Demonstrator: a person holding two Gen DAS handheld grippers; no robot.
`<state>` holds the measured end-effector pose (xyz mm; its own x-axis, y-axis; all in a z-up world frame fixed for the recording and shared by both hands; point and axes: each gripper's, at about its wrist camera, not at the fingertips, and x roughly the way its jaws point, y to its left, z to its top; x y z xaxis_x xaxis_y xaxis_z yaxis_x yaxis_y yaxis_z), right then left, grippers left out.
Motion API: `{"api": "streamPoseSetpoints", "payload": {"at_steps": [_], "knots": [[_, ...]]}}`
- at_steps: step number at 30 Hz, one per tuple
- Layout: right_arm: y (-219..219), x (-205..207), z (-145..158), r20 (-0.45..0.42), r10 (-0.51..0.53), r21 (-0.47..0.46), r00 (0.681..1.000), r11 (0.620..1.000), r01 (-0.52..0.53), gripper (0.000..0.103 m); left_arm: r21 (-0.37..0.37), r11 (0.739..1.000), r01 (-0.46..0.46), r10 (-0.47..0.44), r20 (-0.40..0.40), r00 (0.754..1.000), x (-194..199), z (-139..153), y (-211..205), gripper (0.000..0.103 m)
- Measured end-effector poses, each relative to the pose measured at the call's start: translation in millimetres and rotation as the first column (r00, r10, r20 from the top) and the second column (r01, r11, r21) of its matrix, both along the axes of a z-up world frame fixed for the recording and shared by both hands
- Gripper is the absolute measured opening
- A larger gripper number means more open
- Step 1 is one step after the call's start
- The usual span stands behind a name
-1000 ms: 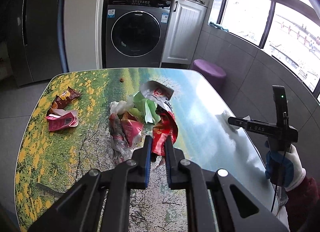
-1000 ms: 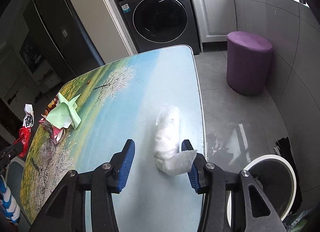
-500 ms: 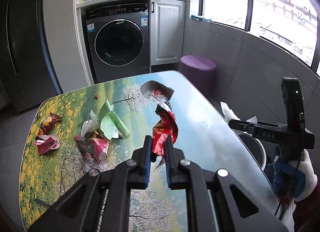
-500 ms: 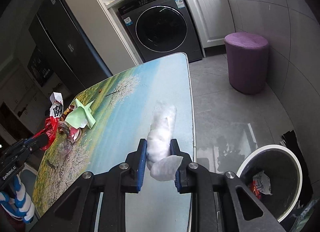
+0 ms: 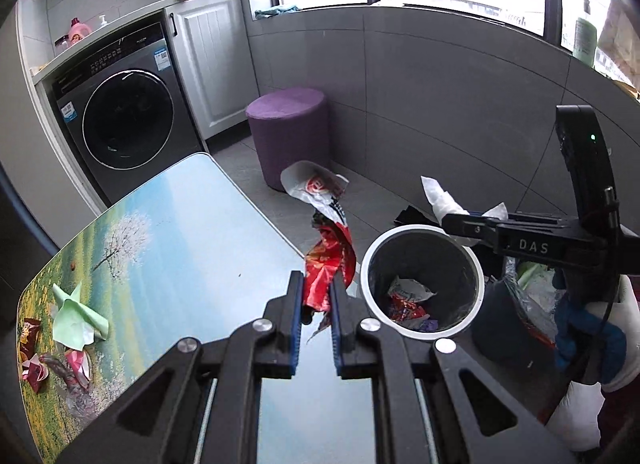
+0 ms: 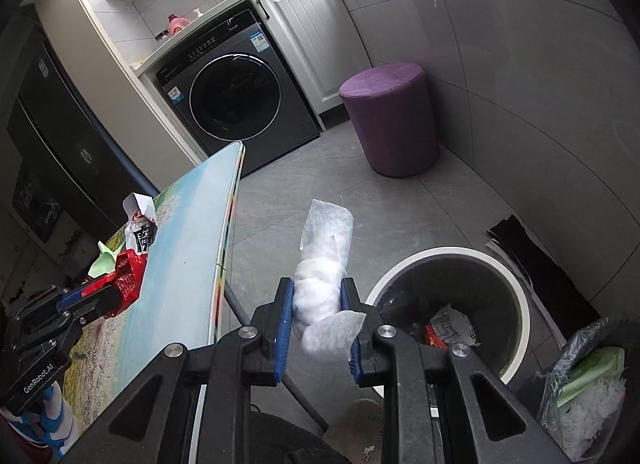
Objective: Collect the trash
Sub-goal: 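Carry wrapper and tissue to the bin and open both tools, then move both tools back over the remaining trash on the table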
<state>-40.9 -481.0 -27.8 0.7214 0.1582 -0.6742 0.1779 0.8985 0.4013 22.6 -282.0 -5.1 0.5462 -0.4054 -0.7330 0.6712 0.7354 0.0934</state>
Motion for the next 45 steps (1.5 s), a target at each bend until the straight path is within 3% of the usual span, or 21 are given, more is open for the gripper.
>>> {"api": "streamPoseSetpoints", "payload": {"at_steps": [5, 14, 16, 18, 22, 27, 34, 41, 45], "knots": [[-39, 2, -26, -0.060, -0.082, 0.004, 0.995, 0.997, 0.082, 0.022, 0.056, 0.995, 0.085, -0.082, -0.051, 0.995, 7, -24, -60, 0.012], [-88, 13, -79, -0.174, -0.178, 0.012, 0.969, 0.983, 0.183, 0.025, 0.122, 0.978, 0.169, -0.150, -0.147, 0.978, 27, -66, -150, 0.015], [-95, 15, -88, -0.198, -0.190, 0.012, 0.962, 0.980, 0.196, 0.030, 0.119, 0.977, 0.178, -0.155, -0.185, 0.971, 34, -74, -164, 0.015], [-99, 15, -92, -0.208, -0.204, 0.004, 0.957, 0.978, 0.209, 0.049, 0.101, 0.978, 0.184, -0.158, -0.228, 0.961, 40, -80, -174, 0.016], [-100, 14, -92, -0.213, -0.222, -0.011, 0.952, 0.974, 0.224, 0.052, 0.066, 0.986, 0.156, -0.134, -0.261, 0.956, 51, -88, -181, 0.046], [-97, 6, -83, -0.197, -0.230, -0.020, 0.953, 0.973, 0.231, 0.053, 0.064, 0.991, 0.118, -0.101, -0.227, 0.969, 52, -78, -168, 0.046], [-64, -13, -45, -0.123, -0.179, -0.006, 0.976, 0.984, 0.179, 0.053, 0.128, 0.992, -0.004, 0.007, -0.018, 1.000, 34, -41, -108, 0.046], [-13, -28, -8, -0.052, -0.075, -0.004, 0.996, 0.997, 0.075, 0.053, 0.127, 0.980, -0.155, 0.139, 0.125, 0.982, 17, -10, -20, 0.046], [14, -31, 10, -0.020, -0.024, -0.006, 1.000, 1.000, 0.024, 0.053, 0.102, 0.967, -0.233, 0.217, 0.146, 0.965, 13, 4, 31, 0.046]]}}
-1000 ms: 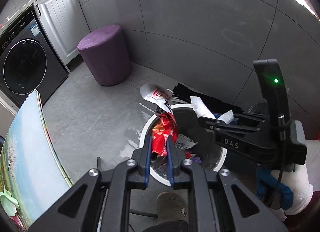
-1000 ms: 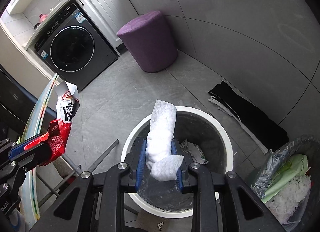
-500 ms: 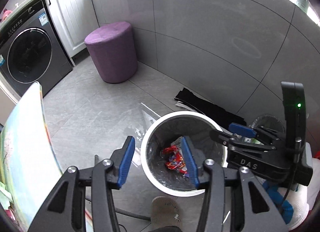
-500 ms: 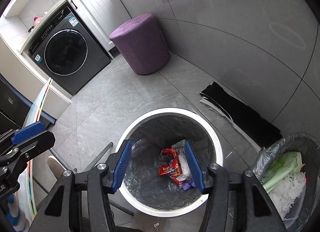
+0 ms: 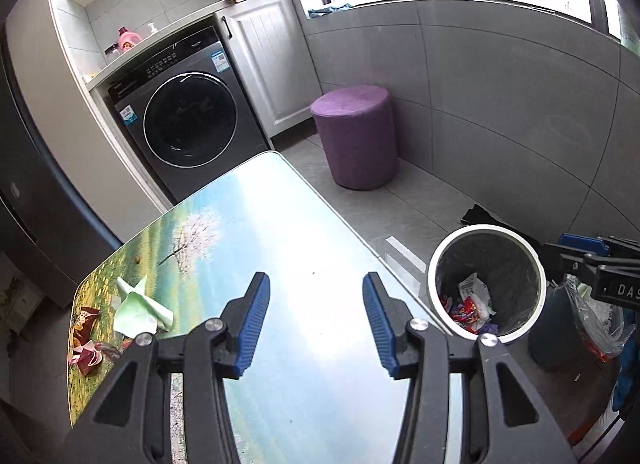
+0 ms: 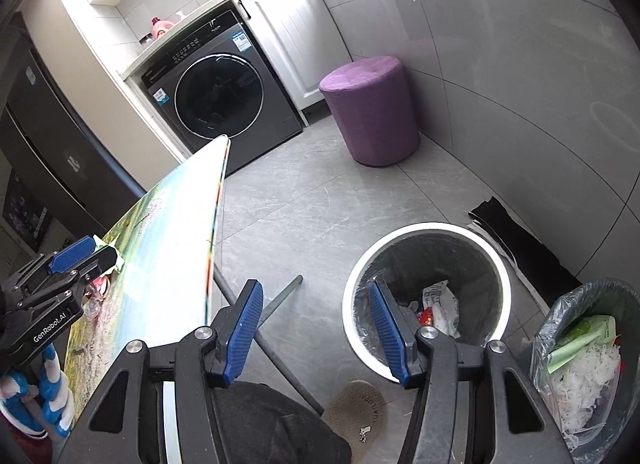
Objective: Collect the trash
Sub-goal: 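Move both tools back over the remaining trash on the table, then grasp pink printed wrapper with left tool while right tool grasps green paper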
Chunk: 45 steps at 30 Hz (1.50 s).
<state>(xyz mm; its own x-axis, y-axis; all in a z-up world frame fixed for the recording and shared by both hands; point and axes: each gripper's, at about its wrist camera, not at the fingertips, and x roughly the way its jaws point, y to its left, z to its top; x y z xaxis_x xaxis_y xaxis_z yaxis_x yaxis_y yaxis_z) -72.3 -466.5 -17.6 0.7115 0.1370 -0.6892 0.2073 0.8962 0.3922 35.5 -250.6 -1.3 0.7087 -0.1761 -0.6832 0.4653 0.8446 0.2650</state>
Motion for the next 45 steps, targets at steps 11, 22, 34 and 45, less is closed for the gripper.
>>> {"api": "streamPoseSetpoints", "payload": {"at_steps": [11, 22, 34, 45], "knots": [[79, 20, 38, 0.052, 0.164, -0.032, 0.985, 0.986, -0.163, 0.053, -0.058, 0.984, -0.167, 0.170, 0.059, 0.984, -22, 27, 103, 0.046], [157, 41, 59, 0.036, 0.302, -0.092, 0.953, 0.950, -0.298, 0.053, -0.159, 0.947, -0.280, 0.291, 0.050, 0.955, -25, 33, 185, 0.046], [226, 77, 65, -0.004, 0.405, -0.129, 0.914, 0.906, -0.402, 0.053, -0.240, 0.886, -0.397, 0.399, -0.041, 0.916, -18, 4, 278, 0.046], [274, 134, 37, -0.068, 0.500, -0.112, 0.863, 0.856, -0.505, 0.053, -0.344, 0.806, -0.482, 0.455, -0.161, 0.876, 13, -27, 370, 0.057]]}}
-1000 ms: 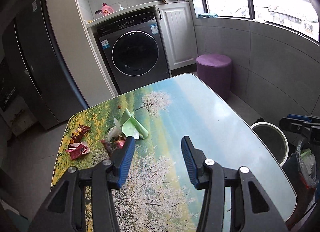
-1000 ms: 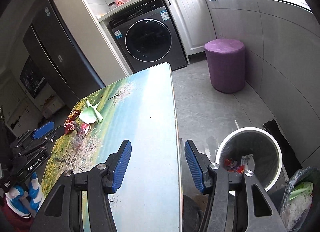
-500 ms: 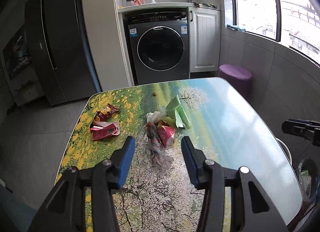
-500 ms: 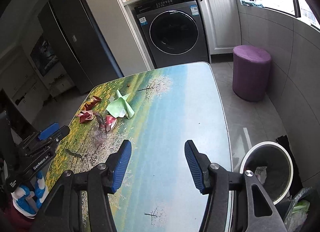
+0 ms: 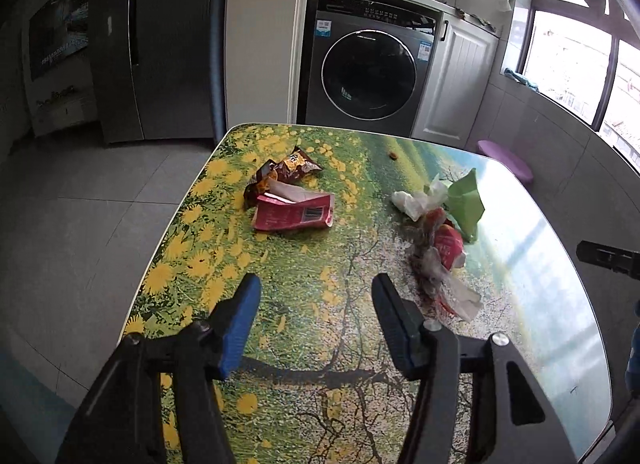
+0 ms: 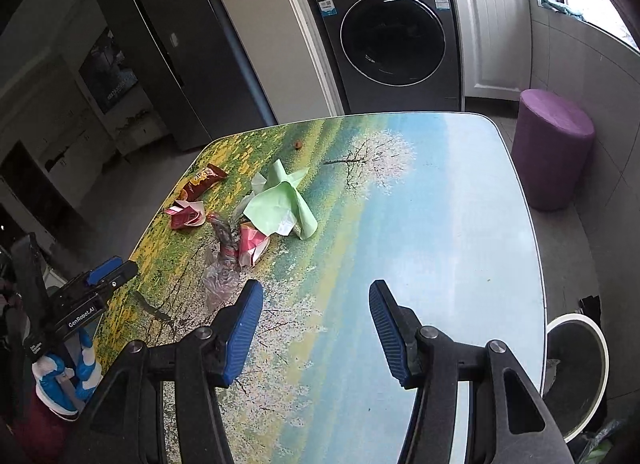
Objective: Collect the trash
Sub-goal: 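Grasp pink printed wrapper with left tool while right tool grasps green paper, then carry wrapper and green paper to the bin and open both tools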
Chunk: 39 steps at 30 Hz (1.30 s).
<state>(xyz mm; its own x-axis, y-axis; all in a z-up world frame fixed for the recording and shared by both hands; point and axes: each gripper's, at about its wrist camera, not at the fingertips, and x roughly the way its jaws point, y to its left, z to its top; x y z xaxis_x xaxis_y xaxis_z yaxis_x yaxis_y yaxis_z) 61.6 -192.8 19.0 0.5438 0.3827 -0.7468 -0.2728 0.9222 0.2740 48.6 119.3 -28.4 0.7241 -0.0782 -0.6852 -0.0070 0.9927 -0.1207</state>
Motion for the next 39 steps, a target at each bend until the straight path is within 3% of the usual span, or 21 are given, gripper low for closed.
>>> {"api": "streamPoseSetpoints", "payload": {"at_steps": [7, 12, 18, 23, 25, 26, 27, 29, 32, 39], "knots": [[23, 51, -10, -0.006, 0.062, 0.040, 0.998, 0.997, -0.061, 0.053, -0.148, 0.986, -0.074, 0.066, -0.055, 0.996, 59, -11, 28, 0.063], [40, 82, -13, 0.014, 0.103, 0.043, 0.995, 0.994, -0.103, 0.064, -0.236, 0.961, -0.142, 0.129, -0.070, 0.989, 93, -19, 46, 0.073], [58, 112, -24, 0.012, 0.138, 0.040, 0.990, 0.990, -0.138, 0.065, -0.234, 0.953, -0.190, 0.164, -0.126, 0.978, 128, -36, 49, 0.074], [69, 127, -42, -0.021, 0.161, 0.022, 0.987, 0.987, -0.160, 0.065, -0.199, 0.960, -0.198, 0.172, -0.140, 0.975, 132, -47, 39, 0.073], [66, 128, -50, -0.038, 0.157, 0.027, 0.987, 0.987, -0.156, 0.059, -0.185, 0.963, -0.194, 0.171, -0.134, 0.976, 129, -48, 34, 0.063], [64, 129, -53, -0.044, 0.155, 0.033, 0.987, 0.988, -0.154, 0.047, -0.175, 0.966, -0.192, 0.171, -0.132, 0.977, 128, -48, 32, 0.059], [61, 128, -55, -0.046, 0.152, 0.043, 0.987, 0.988, -0.150, 0.046, -0.176, 0.966, -0.191, 0.169, -0.131, 0.977, 126, -48, 31, 0.057], [54, 122, -54, -0.037, 0.142, 0.049, 0.989, 0.989, -0.140, 0.041, -0.188, 0.964, -0.186, 0.163, -0.130, 0.978, 123, -50, 29, 0.037], [45, 114, -51, -0.028, 0.129, 0.043, 0.991, 0.991, -0.128, 0.035, -0.208, 0.962, -0.177, 0.153, -0.129, 0.980, 117, -50, 25, 0.024], [15, 82, -43, -0.014, 0.092, 0.075, 0.996, 0.993, -0.091, 0.031, -0.235, 0.965, -0.112, 0.094, -0.090, 0.992, 87, -35, 8, 0.017]]}}
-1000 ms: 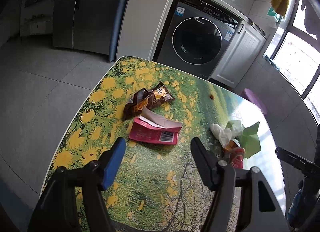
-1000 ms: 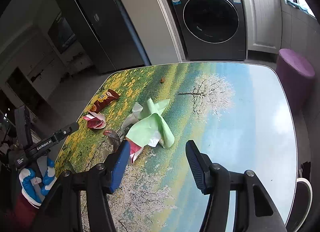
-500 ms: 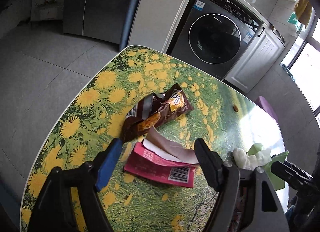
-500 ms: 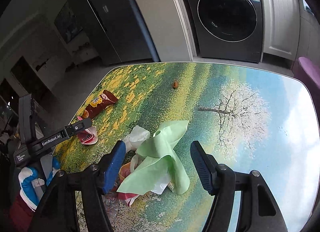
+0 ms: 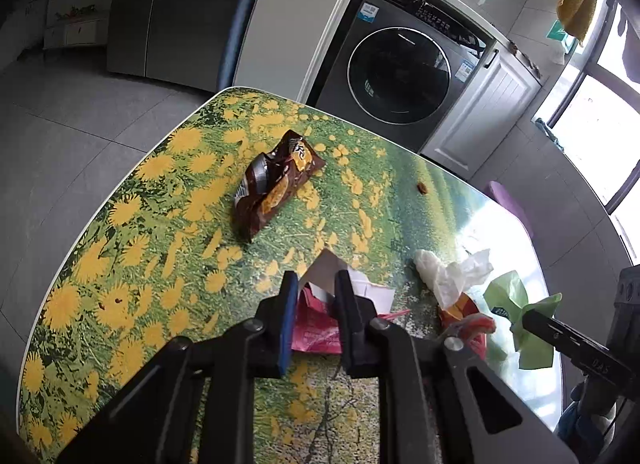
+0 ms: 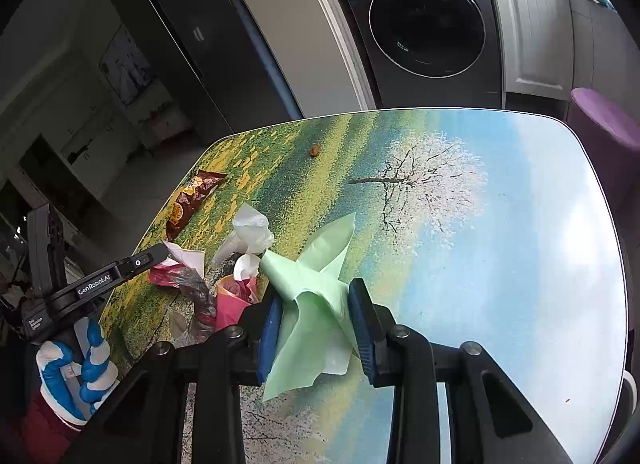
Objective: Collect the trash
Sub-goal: 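Carry wrapper and green paper to the bin and open both tools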
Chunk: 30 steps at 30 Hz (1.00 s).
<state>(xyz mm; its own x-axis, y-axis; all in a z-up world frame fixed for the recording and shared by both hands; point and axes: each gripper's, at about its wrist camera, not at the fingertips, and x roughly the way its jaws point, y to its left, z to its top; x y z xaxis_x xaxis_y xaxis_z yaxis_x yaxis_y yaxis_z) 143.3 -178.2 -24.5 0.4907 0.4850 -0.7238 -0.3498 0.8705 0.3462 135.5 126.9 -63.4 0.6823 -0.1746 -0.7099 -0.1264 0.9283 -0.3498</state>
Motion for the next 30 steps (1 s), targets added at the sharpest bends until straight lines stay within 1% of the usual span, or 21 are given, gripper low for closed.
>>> {"api": "streamPoseSetpoints", "payload": {"at_steps": [5, 11, 15, 19, 22, 24, 27, 30], "knots": [[-21, -29, 12, 0.022, -0.018, 0.031, 1.000, 0.999, 0.017, 0.031, 0.012, 1.000, 0.023, -0.023, 0.040, 0.999, -25, 22, -7, 0.013], [-47, -61, 27, 0.063, -0.057, 0.089, 0.996, 0.995, 0.052, 0.031, 0.029, 0.998, 0.051, -0.054, 0.110, 0.992, -49, 65, -19, 0.012], [-75, -81, 38, 0.091, -0.114, 0.141, 0.989, 0.985, 0.100, 0.031, 0.035, 0.992, 0.119, -0.123, 0.155, 0.980, -56, 95, -49, 0.012], [-119, -103, 46, 0.110, -0.218, 0.175, 0.970, 0.965, 0.197, 0.031, 0.043, 0.972, 0.232, -0.236, 0.178, 0.955, -50, 115, -104, 0.012], [-165, -120, 47, 0.113, -0.319, 0.176, 0.941, 0.938, 0.297, 0.031, 0.036, 0.942, 0.334, -0.335, 0.177, 0.925, -42, 121, -159, 0.012], [-198, -133, 46, 0.110, -0.391, 0.160, 0.914, 0.914, 0.372, 0.031, 0.035, 0.913, 0.407, -0.407, 0.171, 0.897, -39, 121, -201, 0.012], [-248, -152, 39, 0.090, -0.492, 0.145, 0.866, 0.867, 0.477, 0.031, 0.036, 0.857, 0.514, -0.513, 0.153, 0.845, -37, 117, -270, 0.012], [-291, -169, 26, 0.059, -0.570, 0.120, 0.819, 0.819, 0.561, 0.031, 0.032, 0.792, 0.609, -0.608, 0.114, 0.785, -37, 106, -339, 0.012]]}}
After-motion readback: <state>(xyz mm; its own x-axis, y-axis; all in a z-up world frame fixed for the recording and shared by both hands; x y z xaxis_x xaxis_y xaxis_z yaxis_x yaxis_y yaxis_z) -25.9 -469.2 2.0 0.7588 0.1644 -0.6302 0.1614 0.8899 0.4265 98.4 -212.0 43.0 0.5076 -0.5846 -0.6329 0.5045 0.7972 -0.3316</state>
